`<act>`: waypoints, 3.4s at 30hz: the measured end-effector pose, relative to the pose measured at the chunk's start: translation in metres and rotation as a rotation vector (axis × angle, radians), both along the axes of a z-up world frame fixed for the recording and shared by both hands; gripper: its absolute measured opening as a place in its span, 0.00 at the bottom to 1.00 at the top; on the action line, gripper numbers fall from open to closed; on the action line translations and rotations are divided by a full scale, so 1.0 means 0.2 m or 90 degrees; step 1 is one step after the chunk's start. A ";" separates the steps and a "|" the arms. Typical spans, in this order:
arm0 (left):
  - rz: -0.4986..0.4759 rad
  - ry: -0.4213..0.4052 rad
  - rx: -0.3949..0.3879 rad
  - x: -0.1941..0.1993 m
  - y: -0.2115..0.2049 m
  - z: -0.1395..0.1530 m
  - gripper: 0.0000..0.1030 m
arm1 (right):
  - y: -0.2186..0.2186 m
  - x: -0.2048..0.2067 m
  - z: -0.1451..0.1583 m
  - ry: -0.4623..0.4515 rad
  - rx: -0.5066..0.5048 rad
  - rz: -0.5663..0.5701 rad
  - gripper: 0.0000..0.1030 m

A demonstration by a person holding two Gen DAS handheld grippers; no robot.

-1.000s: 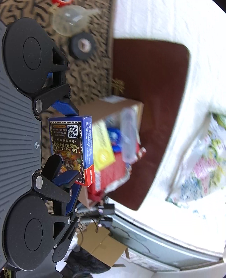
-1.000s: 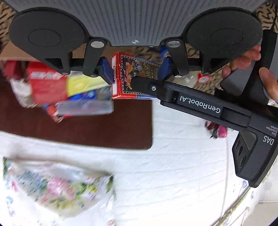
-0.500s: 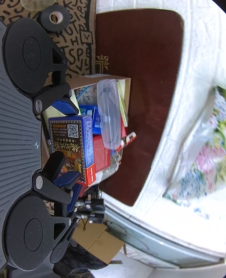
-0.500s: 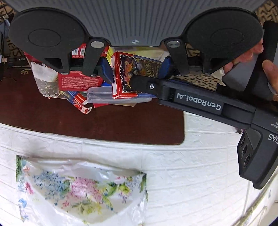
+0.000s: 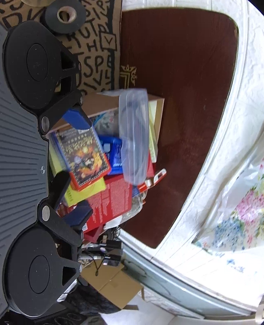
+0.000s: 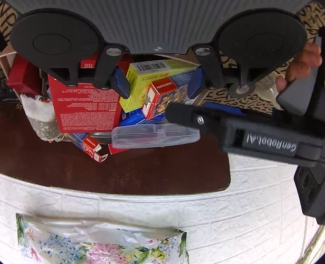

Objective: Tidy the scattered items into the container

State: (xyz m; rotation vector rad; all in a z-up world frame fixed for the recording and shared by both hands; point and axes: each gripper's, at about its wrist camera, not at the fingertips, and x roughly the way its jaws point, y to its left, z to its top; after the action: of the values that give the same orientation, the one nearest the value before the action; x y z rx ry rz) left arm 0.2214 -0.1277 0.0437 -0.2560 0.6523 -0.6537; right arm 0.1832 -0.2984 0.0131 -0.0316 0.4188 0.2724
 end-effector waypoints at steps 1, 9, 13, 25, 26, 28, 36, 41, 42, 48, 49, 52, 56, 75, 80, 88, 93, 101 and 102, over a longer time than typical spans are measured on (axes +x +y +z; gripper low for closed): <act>-0.004 0.000 0.008 -0.01 -0.01 -0.01 0.89 | 0.01 0.01 0.00 0.001 -0.006 -0.003 0.67; 0.029 -0.032 -0.020 -0.12 0.11 -0.03 1.00 | -0.03 -0.06 0.01 -0.016 0.007 -0.035 0.83; 0.077 -0.011 -0.041 -0.15 0.25 -0.07 1.00 | -0.02 -0.10 0.04 -0.027 0.011 -0.033 0.83; 0.212 0.032 -0.029 -0.29 0.74 -0.24 1.00 | 0.17 -0.19 0.07 -0.027 -0.007 0.029 0.83; 0.221 0.031 -0.023 -0.31 0.78 -0.25 1.00 | 0.20 -0.20 0.07 -0.027 -0.009 0.040 0.83; 0.231 0.033 -0.011 -0.34 0.84 -0.27 1.00 | 0.27 -0.20 0.07 -0.026 -0.020 0.064 0.83; 0.234 0.031 0.000 -0.42 0.98 -0.34 1.00 | 0.54 -0.16 -0.01 0.008 -0.042 0.125 0.83; 0.263 0.026 0.002 -0.42 1.05 -0.38 1.00 | 0.62 -0.10 -0.07 0.041 -0.026 0.114 0.83; 0.272 0.027 0.001 -0.41 1.06 -0.39 1.00 | 0.64 -0.09 -0.08 0.050 -0.019 0.107 0.83; 0.280 0.030 0.010 -0.31 1.11 -0.43 0.99 | 0.75 0.00 -0.18 0.091 -0.007 0.096 0.82; 0.275 0.036 0.008 -0.29 1.12 -0.43 0.98 | 0.77 0.01 -0.19 0.094 -0.008 0.092 0.82; 0.231 0.051 -0.018 -0.24 1.11 -0.45 0.95 | 0.81 0.08 -0.21 0.103 -0.006 0.058 0.82; 0.235 0.047 -0.008 -0.17 1.06 -0.49 0.92 | 0.83 0.19 -0.25 0.118 0.015 -0.001 0.79; 0.291 0.053 0.032 0.17 1.14 -0.60 0.86 | 0.81 0.45 -0.40 0.122 0.117 -0.182 0.67; 0.267 0.081 0.040 0.17 1.09 -0.58 0.81 | 0.76 0.45 -0.37 0.132 0.121 -0.151 0.43; 0.272 0.119 0.083 0.24 0.95 -0.56 0.55 | 0.74 0.26 -0.20 0.083 0.094 -0.072 0.34; 0.287 0.114 0.118 0.31 0.88 -0.58 0.62 | 0.73 0.25 -0.18 0.118 0.071 -0.045 0.34; 0.238 0.093 0.208 0.26 0.85 -0.58 0.29 | 0.80 0.31 -0.25 0.164 0.019 -0.045 0.46; 0.236 0.096 0.206 0.25 0.86 -0.58 0.29 | 0.81 0.33 -0.26 0.163 0.012 -0.048 0.47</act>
State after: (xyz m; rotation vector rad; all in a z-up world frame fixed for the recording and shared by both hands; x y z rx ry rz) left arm 0.2717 0.0445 -0.0714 -0.1204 0.8192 -0.1691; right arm 0.2496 -0.1363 -0.0387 0.0383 0.6702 0.2066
